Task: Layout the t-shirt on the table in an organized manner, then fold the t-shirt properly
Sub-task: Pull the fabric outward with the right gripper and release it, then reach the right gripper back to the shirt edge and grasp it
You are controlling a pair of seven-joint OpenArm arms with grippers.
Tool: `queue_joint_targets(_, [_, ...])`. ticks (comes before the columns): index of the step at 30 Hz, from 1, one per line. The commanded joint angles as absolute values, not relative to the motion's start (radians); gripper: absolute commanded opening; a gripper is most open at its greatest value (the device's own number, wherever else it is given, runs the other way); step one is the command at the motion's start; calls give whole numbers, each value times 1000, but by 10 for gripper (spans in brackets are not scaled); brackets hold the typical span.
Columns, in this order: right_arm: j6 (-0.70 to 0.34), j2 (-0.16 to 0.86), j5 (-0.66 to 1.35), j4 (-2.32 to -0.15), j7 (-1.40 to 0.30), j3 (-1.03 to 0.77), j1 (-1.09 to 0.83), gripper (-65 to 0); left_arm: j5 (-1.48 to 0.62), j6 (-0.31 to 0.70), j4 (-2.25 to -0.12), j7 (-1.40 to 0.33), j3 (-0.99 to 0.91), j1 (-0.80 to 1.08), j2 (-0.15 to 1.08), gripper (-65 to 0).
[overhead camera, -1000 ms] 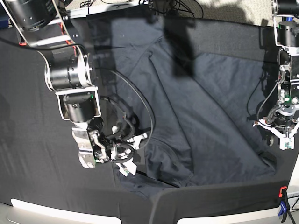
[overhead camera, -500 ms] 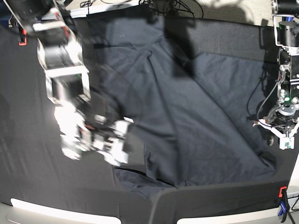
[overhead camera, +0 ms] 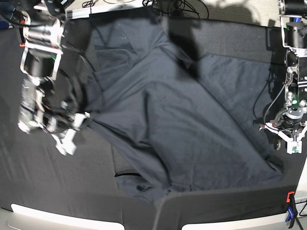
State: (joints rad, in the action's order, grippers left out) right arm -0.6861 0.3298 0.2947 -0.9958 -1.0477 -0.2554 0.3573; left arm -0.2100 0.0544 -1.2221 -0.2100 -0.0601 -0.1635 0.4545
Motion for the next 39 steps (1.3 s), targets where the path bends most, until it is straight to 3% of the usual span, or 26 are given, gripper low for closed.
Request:
queue_joint_targets(1, [-673,359,213,-995,-1093,-256,343,-650,-211,48,-1240,-183,-67,-185,471,-446])
queue_joint_targets(12, [-623,430,214,-995,-1086,-329,257,-650,-211,48,-1240,-183,-67,-185,471,-446])
queue_joint_targets(19, [-698,430,398,-995,-1126,-518,257,-649,-211,48,-1240,-180,-67,-185,471,-446])
queue_joint_targets(27, [-698,430,595,-1051,-1126,-581,261,-548,-211,48,-1240,-178,-67,-185,471,-446])
queue_joint_targets(39, [-698,440,773,-1138,-1121,-510,322,-508,-211,49,-1240,-179,-67,-185,471,-446])
